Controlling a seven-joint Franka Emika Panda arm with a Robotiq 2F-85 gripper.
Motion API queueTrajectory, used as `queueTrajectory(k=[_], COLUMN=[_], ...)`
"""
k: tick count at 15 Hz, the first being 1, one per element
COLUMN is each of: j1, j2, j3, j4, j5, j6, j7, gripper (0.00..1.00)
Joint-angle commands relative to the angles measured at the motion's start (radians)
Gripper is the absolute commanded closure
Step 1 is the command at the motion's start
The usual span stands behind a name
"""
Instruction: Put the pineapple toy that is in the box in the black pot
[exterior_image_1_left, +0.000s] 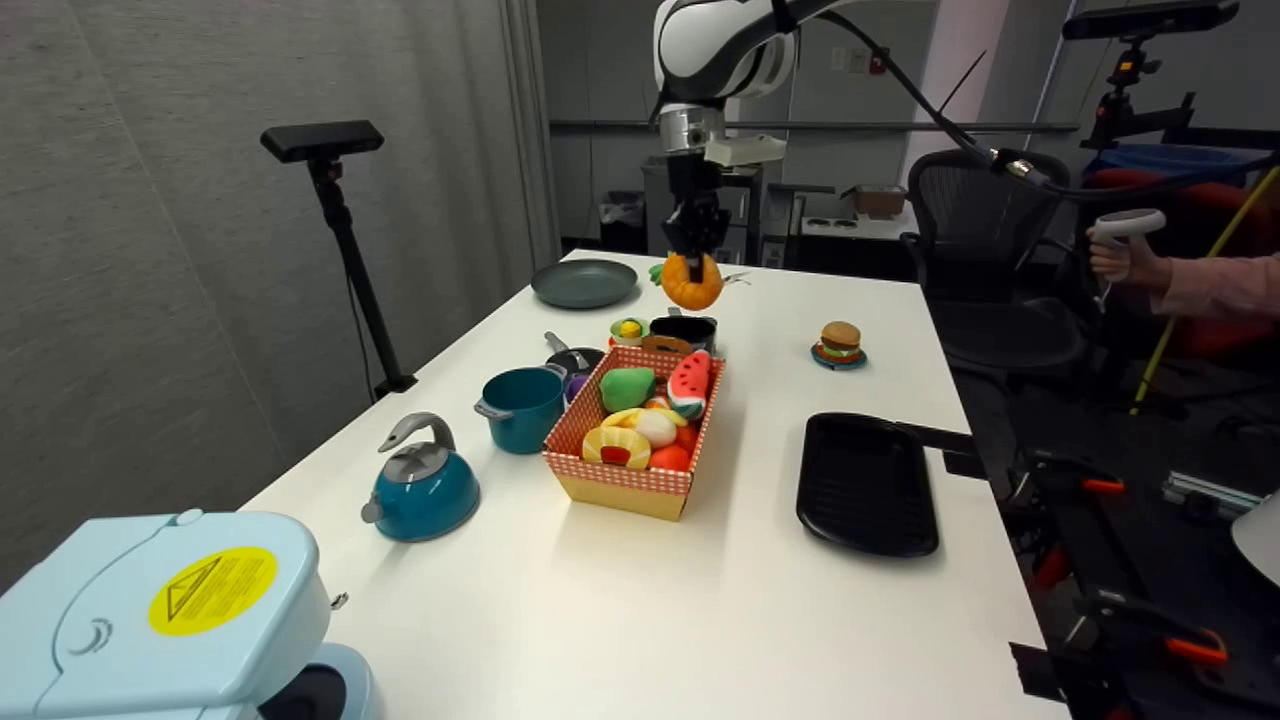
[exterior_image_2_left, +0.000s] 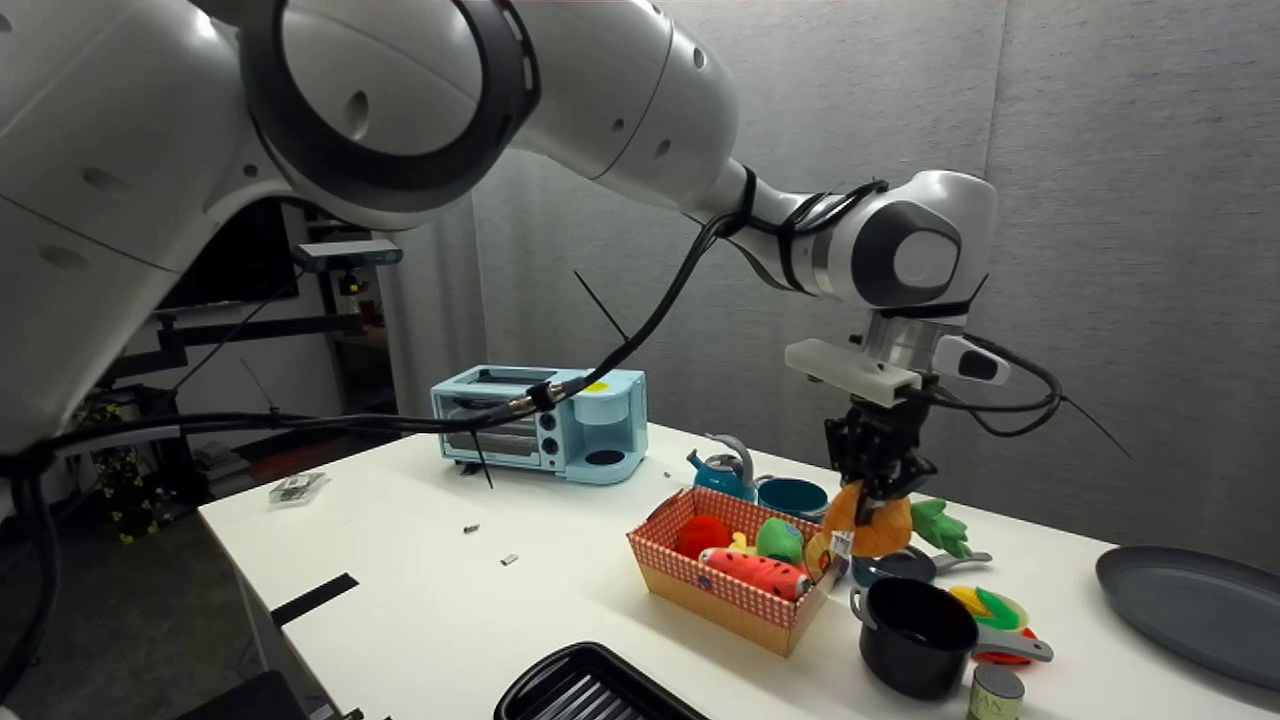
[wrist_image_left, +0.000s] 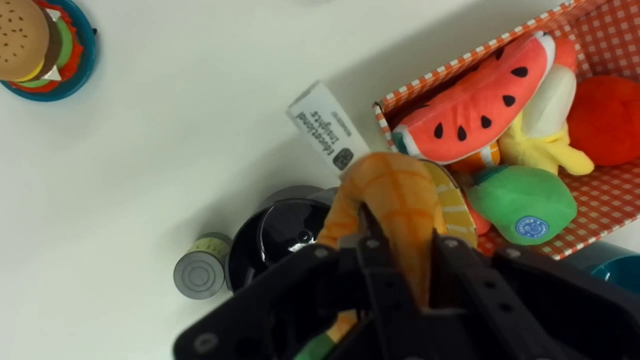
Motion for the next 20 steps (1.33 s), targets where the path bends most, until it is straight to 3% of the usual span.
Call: queueTrajectory(k=[1,2,3,4,11,13,20], j1=[-0.008,-0.009,-0.009,-0.022,0.006,0.011,0.018], j2=[0.03,0.031,0.031,0.08,0.115,0.125,0.132], j3=[-0.003,-0.002,-0.002,-0.007,0.014,0.02,0.027], j4=[0.068,0.071,0.073,0.15,0.19,0.199,0.205], j5=[0.044,0.05,0.055,0.048,0.033,0.028,0.023], j6=[-0.062,-0.067,-0.072,-0.11,-0.143,-0.147,-0.168], j7=[0.035,0.041,0.046,0.033,0.018,0.002,-0.034], gripper=[0.96,0.96,0.59,0.58,0.06,0.0,0.0])
